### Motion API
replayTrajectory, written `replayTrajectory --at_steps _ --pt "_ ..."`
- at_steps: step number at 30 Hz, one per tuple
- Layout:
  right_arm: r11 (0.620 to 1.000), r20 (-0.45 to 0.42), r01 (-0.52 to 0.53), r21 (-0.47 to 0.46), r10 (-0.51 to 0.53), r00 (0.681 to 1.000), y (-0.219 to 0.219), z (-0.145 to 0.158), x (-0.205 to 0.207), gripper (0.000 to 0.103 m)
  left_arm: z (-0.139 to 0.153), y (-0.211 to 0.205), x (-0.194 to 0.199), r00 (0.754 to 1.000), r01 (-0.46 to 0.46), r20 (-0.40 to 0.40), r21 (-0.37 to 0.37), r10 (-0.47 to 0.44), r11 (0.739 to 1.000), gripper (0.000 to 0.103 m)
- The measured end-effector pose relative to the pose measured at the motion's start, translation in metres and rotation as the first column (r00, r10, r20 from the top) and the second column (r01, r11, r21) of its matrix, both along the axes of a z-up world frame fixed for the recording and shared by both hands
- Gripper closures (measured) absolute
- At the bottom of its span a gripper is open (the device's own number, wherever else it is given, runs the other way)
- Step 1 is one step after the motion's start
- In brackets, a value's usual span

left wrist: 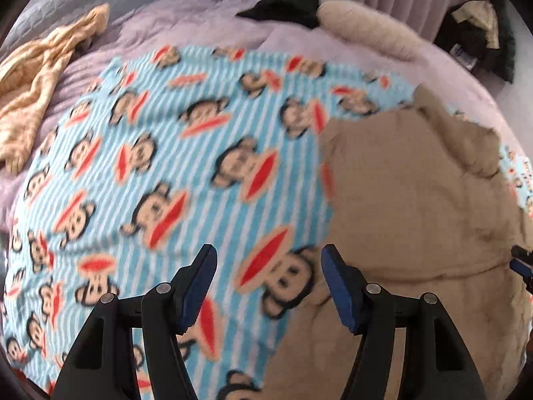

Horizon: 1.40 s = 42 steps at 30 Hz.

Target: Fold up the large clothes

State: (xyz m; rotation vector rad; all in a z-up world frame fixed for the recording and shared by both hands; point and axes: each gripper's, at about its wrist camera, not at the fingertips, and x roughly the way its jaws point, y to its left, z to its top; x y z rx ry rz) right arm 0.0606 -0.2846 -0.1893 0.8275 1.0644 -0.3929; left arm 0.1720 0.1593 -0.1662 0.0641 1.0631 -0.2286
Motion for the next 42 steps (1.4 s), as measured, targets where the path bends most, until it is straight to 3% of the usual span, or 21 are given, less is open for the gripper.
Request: replayTrajectory --at_steps 1,4,7,10,13,17,19,20,22,25,26,27,28,33,35,42 --pt "0.999 0.007 0.01 -0.041 -0.01 1.0 -0.001 0.008 -0.006 0.065 0.001 -0.005 0.002 1.0 0.01 0.006 -0.004 -0.01 1.0 0.037" --pt "0.987 0.049 0.008 -0.159 0.0 0.999 -0.002 0.033 -0.014 0.085 -0.009 -0.032 0.013 0.999 0.045 -0.006 0.0 -0.045 0.999 0.036" --pt "0.989 0.046 -0.066 -0.131 0.073 0.996 0.001 0.026 0.002 0.086 -0.037 -0.053 0.017 0.997 0.047 -0.068 0.029 -0.045 0.998 0.036" --pt "0.981 -0.036 -0.13 -0.14 0.126 0.991 0.004 0.002 0.018 0.086 -0.054 -0.059 0.014 0.994 0.039 -0.1 0.045 -0.034 0.998 0.036" --pt "0.989 -0.069 -0.12 -0.089 0.114 0.991 -0.001 -0.014 0.015 0.086 -0.052 -0.054 0.009 0.993 0.034 -0.11 0.028 -0.03 0.999 0.036" --pt "0.994 -0.082 -0.09 -0.067 0.084 0.993 -0.009 0.0 -0.006 0.084 -0.037 -0.049 0.0 0.993 0.043 -0.112 0.044 -0.038 0.998 0.036" --pt "0.995 -0.09 -0.086 -0.059 0.08 0.993 -0.012 0.006 -0.016 0.076 -0.027 -0.05 -0.008 0.993 0.054 -0.105 0.041 -0.049 0.998 0.036" --pt "0.996 -0.093 -0.078 -0.052 0.073 0.993 -0.014 0.009 -0.021 0.061 -0.023 -0.051 -0.012 0.993 0.063 -0.1 0.036 -0.059 0.997 0.036" --pt "0.998 -0.09 -0.05 -0.033 0.046 0.995 -0.019 0.014 -0.034 0.044 -0.017 -0.058 -0.02 0.992 0.086 -0.101 0.036 -0.082 0.996 0.036" --pt "1.0 -0.083 -0.019 -0.011 0.018 0.996 -0.027 0.016 -0.051 0.042 -0.012 -0.077 -0.031 0.987 0.12 -0.11 0.049 -0.115 0.992 0.036" --pt "1.0 -0.076 -0.011 0.003 0.011 0.997 -0.032 0.016 -0.056 0.042 -0.01 -0.087 -0.035 0.986 0.134 -0.105 0.055 -0.127 0.99 0.031" --pt "1.0 -0.068 -0.008 0.017 0.009 0.998 -0.035 0.016 -0.06 0.04 -0.01 -0.095 -0.038 0.986 0.136 -0.102 0.062 -0.13 0.989 0.008" --pt "1.0 -0.062 -0.008 0.026 0.01 0.998 -0.039 0.015 -0.064 0.035 -0.009 -0.103 -0.041 0.988 0.132 -0.094 0.067 -0.126 0.989 0.0" --pt "0.998 -0.036 0.008 0.058 -0.006 0.999 -0.073 0.018 -0.087 0.032 0.0 -0.157 -0.059 0.987 0.144 -0.078 0.052 -0.139 0.988 0.0" --pt "0.997 -0.025 0.016 0.074 -0.014 1.0 -0.091 0.019 -0.098 0.022 0.005 -0.18 -0.066 0.986 0.154 -0.065 0.055 -0.151 0.986 0.0" --pt "0.991 0.008 0.071 0.114 -0.072 0.997 -0.157 0.02 -0.132 0.022 0.006 -0.256 -0.09 0.975 0.215 -0.074 0.101 -0.209 0.971 0.0"
